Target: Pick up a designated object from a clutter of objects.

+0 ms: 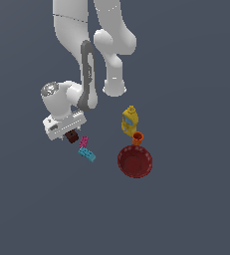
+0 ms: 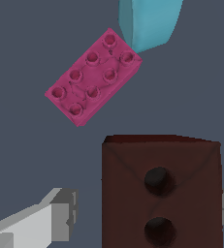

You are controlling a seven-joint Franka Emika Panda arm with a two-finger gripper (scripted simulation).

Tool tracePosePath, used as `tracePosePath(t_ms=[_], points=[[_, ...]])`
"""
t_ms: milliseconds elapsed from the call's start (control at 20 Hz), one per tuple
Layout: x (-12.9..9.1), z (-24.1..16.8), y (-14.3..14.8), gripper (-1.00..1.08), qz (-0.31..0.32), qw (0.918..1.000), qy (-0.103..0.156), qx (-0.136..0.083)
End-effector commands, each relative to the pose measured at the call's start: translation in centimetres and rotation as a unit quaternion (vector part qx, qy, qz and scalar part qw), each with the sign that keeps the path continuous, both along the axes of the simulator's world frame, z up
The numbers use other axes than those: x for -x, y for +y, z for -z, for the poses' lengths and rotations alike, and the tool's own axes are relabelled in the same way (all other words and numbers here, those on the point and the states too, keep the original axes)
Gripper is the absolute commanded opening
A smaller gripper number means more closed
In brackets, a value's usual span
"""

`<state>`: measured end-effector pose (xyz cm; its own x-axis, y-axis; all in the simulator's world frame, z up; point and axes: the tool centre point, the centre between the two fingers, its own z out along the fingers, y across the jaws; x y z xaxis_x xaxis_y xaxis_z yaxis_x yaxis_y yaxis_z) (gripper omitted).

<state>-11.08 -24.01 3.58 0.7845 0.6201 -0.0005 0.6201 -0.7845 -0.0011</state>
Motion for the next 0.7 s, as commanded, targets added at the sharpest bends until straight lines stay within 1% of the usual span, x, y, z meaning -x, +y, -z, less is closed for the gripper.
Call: tracePosePath(t_ms=[0, 150, 200, 650], points=[[-0.02, 0.65, -0.02, 1.0, 0.0, 1.0, 0.0, 0.0], [-0.03, 0.9, -0.03, 1.0, 0.0, 1.0, 0.0, 0.0], [-0.03, 0.9, -0.03, -1.0, 0.0, 1.0, 0.0, 0.0], [-0.03, 0.9, -0.03, -1.0, 0.0, 1.0, 0.0, 0.0]])
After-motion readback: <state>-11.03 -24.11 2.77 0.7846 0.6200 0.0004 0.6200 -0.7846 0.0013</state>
